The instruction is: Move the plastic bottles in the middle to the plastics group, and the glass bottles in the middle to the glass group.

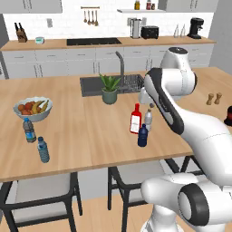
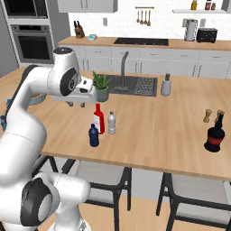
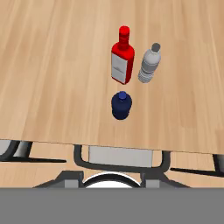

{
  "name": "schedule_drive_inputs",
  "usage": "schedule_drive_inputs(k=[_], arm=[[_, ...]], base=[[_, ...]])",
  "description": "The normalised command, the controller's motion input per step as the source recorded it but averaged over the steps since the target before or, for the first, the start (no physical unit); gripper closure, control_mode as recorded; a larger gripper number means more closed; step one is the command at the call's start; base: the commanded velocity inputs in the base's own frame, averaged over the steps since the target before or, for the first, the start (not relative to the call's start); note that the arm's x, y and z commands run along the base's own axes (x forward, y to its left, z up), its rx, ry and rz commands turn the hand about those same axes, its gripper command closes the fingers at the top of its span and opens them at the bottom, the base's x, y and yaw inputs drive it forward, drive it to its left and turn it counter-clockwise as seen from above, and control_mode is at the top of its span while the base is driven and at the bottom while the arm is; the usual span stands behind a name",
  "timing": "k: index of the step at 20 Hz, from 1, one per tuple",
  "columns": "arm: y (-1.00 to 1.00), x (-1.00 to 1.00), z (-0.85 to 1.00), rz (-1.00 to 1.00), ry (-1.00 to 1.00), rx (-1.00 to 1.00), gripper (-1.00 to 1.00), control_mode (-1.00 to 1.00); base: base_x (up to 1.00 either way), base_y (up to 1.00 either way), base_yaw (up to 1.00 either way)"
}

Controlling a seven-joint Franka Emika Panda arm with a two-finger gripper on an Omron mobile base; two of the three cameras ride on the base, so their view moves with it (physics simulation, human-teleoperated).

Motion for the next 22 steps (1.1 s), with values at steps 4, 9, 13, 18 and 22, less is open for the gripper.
schedule_drive_inputs(k=[4,9,13,18,22], arm=[[-0.13,-0.12,-0.08,0.07,-0.02,0.03,-1.00,-1.00],[-0.54,-0.43,-0.30,0.55,-0.18,0.24,-1.00,-1.00],[-0.55,-0.44,-0.39,0.70,-0.31,0.38,-1.00,-1.00],[-0.36,-0.24,-0.41,0.52,-0.45,0.30,-1.00,-1.00],[-0.06,-0.12,-0.53,0.41,-0.39,0.11,-1.00,-1.00]], base=[[0.00,0.00,0.00],[0.00,0.00,0.00],[0.00,0.00,0.00],[0.00,0.00,0.00],[0.00,0.00,0.00]])
